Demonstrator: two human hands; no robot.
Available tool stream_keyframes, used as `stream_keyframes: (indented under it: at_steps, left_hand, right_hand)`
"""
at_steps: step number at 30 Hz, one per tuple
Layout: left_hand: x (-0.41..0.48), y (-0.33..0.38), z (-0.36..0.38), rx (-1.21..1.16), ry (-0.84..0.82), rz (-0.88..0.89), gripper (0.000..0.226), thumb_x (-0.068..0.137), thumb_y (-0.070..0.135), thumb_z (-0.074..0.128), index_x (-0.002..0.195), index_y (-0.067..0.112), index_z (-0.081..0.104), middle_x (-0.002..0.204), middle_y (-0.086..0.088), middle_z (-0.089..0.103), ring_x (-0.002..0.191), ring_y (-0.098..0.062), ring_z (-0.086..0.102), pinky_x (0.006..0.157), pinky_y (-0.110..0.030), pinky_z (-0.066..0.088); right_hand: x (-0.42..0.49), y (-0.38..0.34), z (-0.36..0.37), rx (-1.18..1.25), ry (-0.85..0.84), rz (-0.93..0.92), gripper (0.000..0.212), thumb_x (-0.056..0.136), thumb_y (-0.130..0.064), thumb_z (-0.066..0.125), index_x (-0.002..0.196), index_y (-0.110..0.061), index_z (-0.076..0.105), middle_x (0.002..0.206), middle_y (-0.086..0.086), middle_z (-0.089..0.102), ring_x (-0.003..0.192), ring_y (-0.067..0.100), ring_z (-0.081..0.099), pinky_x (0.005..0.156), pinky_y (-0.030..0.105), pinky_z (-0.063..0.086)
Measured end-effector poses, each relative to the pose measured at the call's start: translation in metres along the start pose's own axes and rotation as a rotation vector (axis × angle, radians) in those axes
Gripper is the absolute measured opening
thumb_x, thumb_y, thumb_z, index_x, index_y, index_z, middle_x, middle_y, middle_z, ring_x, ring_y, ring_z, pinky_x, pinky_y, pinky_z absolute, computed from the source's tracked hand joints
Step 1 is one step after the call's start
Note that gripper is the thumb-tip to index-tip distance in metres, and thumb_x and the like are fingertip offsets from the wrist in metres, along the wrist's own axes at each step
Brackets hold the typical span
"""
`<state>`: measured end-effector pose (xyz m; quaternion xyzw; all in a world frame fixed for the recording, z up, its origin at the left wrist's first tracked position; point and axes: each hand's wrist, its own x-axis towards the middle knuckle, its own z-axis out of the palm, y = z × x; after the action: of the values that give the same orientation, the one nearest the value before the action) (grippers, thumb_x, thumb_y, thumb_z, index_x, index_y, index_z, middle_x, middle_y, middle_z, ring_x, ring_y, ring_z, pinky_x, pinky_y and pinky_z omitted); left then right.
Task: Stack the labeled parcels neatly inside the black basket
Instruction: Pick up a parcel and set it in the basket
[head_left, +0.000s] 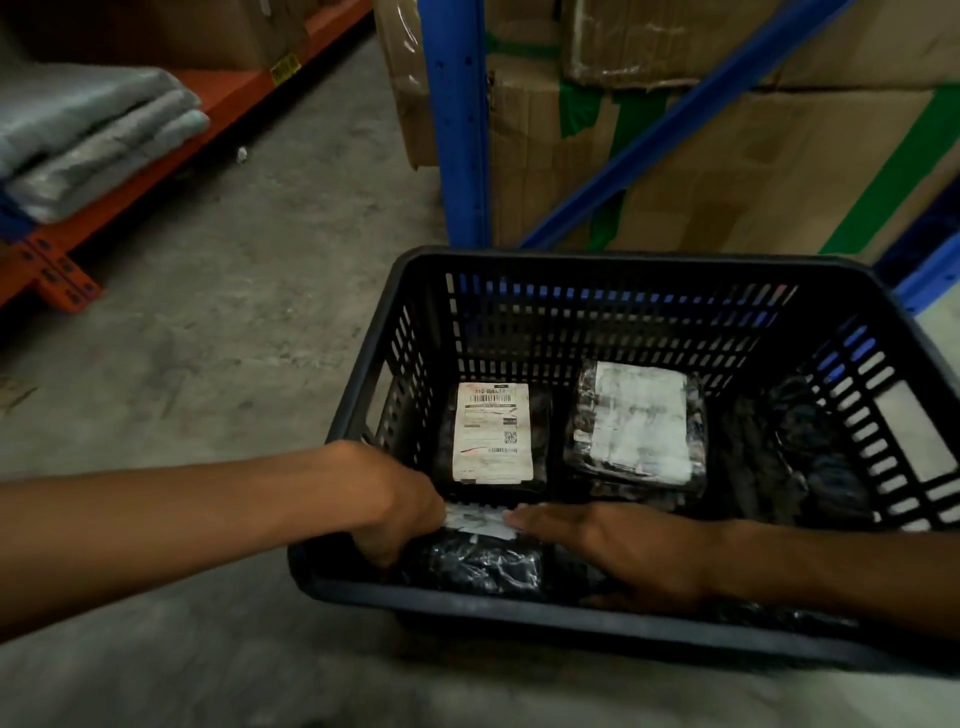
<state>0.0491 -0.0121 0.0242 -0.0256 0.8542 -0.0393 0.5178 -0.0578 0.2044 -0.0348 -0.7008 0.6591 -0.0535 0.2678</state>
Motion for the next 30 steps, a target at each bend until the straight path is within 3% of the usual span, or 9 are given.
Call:
stream_keyframes:
  at_steps: [6,8,10,15,18,20,24,26,30]
  left_hand:
    - [-0.024,0.001,0.006,0.007,0.04,0.069,0.054,0.093,0.028,0.061,0.143,0.01,0.049,0.142,-0.014,0.055,0.127,-0.029,0.057,0.106,-0.037,0.049]
    - [-0.032,-0.003,-0.002,-0.085,0.036,0.07,0.048,0.093,0.028,0.059,0.137,0.01,0.055,0.131,-0.012,0.062,0.103,-0.021,0.066,0.085,-0.021,0.057]
    - [-0.037,-0.013,-0.017,-0.27,0.057,0.097,0.038,0.086,0.026,0.061,0.12,0.011,0.066,0.104,-0.004,0.069,0.078,-0.012,0.062,0.064,-0.014,0.051]
    - [-0.039,-0.05,-0.059,-1.044,0.313,0.24,0.029,0.084,0.03,0.056,0.078,0.015,0.08,0.076,-0.008,0.076,0.075,-0.025,0.067,0.073,-0.033,0.05]
    - [-0.028,-0.057,-0.069,-1.467,0.422,0.178,0.055,0.085,0.059,0.055,0.111,0.013,0.07,0.096,-0.014,0.078,0.08,-0.028,0.073,0.075,-0.035,0.057]
    - [-0.017,-0.05,-0.066,-1.638,0.436,0.129,0.063,0.083,0.055,0.064,0.126,0.009,0.06,0.113,-0.015,0.072,0.098,-0.03,0.071,0.082,-0.038,0.058]
    - [0.011,-0.026,-0.059,-1.552,0.566,-0.024,0.055,0.081,0.02,0.079,0.13,0.005,0.06,0.122,-0.01,0.072,0.113,-0.026,0.068,0.082,-0.034,0.056]
    - [0.025,-0.025,-0.059,-1.55,0.588,-0.089,0.048,0.083,0.01,0.077,0.127,0.005,0.059,0.125,-0.011,0.069,0.117,-0.027,0.065,0.08,-0.034,0.053]
    - [0.045,-0.038,-0.063,-1.521,0.569,-0.161,0.049,0.087,0.002,0.07,0.134,0.003,0.055,0.135,-0.015,0.063,0.125,-0.032,0.06,0.104,-0.044,0.051]
  right_hand:
    - [0.01,-0.011,0.004,0.158,0.197,-0.021,0.057,0.099,-0.025,0.057,0.148,-0.004,0.035,0.136,0.016,0.059,0.118,0.026,0.06,0.099,0.03,0.048]
    - [0.001,-0.011,0.002,0.228,0.278,0.026,0.049,0.1,-0.026,0.054,0.144,-0.011,0.039,0.118,0.013,0.068,0.101,0.022,0.066,0.087,0.03,0.052]
    - [-0.01,-0.01,-0.003,0.311,0.346,0.117,0.04,0.102,-0.033,0.048,0.139,-0.022,0.039,0.109,0.005,0.07,0.094,0.018,0.067,0.084,0.036,0.055]
    - [-0.02,0.002,-0.035,0.864,0.723,0.278,0.03,0.105,-0.035,0.04,0.129,-0.026,0.055,0.129,-0.007,0.067,0.119,0.009,0.062,0.093,0.025,0.053]
    - [-0.006,0.01,-0.061,1.207,0.843,0.672,0.029,0.103,-0.04,0.042,0.11,-0.022,0.064,0.107,0.003,0.071,0.086,0.021,0.068,0.066,0.032,0.052]
    - [0.001,0.014,-0.072,1.323,0.781,0.835,0.032,0.103,-0.041,0.044,0.099,-0.018,0.066,0.089,0.004,0.068,0.07,0.023,0.065,0.059,0.032,0.051]
    - [0.016,0.026,-0.076,1.29,0.594,0.76,0.025,0.094,-0.028,0.066,0.114,-0.012,0.069,0.109,0.007,0.075,0.094,0.025,0.073,0.081,0.039,0.06]
    - [0.029,0.031,-0.075,1.229,0.578,0.762,0.024,0.089,-0.02,0.073,0.111,-0.014,0.067,0.115,0.008,0.075,0.096,0.023,0.074,0.076,0.035,0.061]
    - [0.061,0.046,-0.073,0.96,0.576,0.84,0.034,0.084,-0.034,0.076,0.112,-0.016,0.067,0.114,0.006,0.072,0.094,0.023,0.07,0.08,0.037,0.061]
